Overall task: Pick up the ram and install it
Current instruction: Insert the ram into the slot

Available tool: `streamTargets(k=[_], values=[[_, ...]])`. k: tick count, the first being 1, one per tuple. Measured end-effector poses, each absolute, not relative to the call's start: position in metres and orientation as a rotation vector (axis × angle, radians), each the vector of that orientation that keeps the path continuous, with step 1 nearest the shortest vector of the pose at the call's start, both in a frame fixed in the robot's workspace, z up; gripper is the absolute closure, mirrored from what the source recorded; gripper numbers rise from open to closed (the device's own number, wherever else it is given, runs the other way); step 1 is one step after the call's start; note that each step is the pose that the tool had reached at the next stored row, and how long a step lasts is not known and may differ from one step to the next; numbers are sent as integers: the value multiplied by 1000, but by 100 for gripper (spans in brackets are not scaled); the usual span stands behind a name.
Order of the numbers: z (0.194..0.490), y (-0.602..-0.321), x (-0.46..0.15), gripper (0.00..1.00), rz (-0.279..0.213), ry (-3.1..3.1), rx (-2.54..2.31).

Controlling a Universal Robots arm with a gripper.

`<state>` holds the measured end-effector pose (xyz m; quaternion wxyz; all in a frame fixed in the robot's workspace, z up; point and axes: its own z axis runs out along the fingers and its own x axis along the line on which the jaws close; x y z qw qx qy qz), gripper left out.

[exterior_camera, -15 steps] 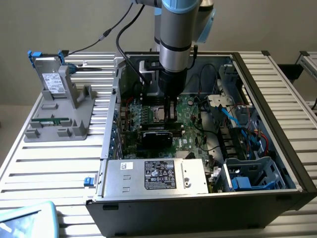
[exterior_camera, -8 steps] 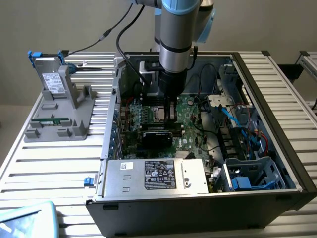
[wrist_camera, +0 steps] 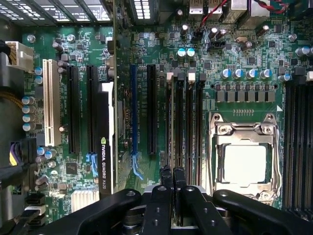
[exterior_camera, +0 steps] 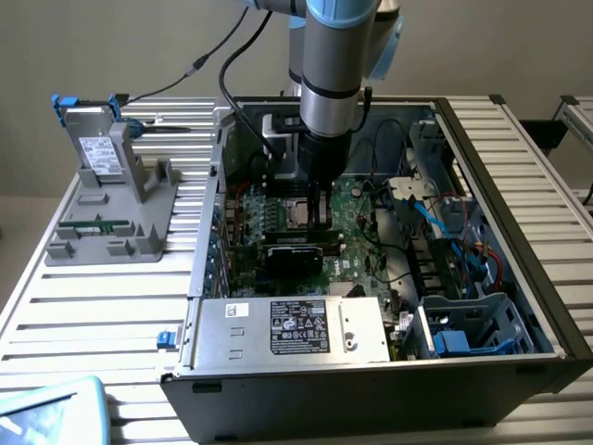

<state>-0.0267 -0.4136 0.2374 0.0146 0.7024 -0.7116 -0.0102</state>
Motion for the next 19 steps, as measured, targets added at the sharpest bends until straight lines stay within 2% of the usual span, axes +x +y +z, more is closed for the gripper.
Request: streamTargets(k=[19], values=[[236, -414, -22, 87, -36, -2215, 2187]])
